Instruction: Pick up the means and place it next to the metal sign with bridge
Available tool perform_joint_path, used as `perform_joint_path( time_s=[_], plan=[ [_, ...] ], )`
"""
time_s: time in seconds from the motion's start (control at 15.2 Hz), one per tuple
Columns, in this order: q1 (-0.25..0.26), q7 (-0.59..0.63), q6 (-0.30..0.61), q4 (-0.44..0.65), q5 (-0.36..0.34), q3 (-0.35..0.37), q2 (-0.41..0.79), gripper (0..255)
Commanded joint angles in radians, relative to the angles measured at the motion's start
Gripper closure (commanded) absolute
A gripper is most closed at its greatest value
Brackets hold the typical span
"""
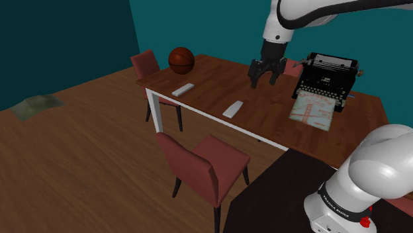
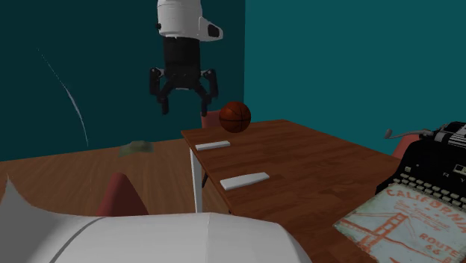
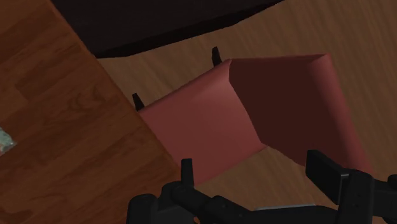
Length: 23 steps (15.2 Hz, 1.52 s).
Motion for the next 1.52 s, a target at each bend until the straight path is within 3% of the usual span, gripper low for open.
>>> perform_joint_path(
  time_s=[0.0,0.73,1.45],
  plan=[
    [-0.015,0.050,0.064,0.006,0.002,0.007,0.069,0],
    [-0.079,0.317,0.306,0.160,-0.009,0.017,0.471,0],
    [-0.117,0.541,0.426,0.424,-0.005,-0.038,0.863,0]
  ],
)
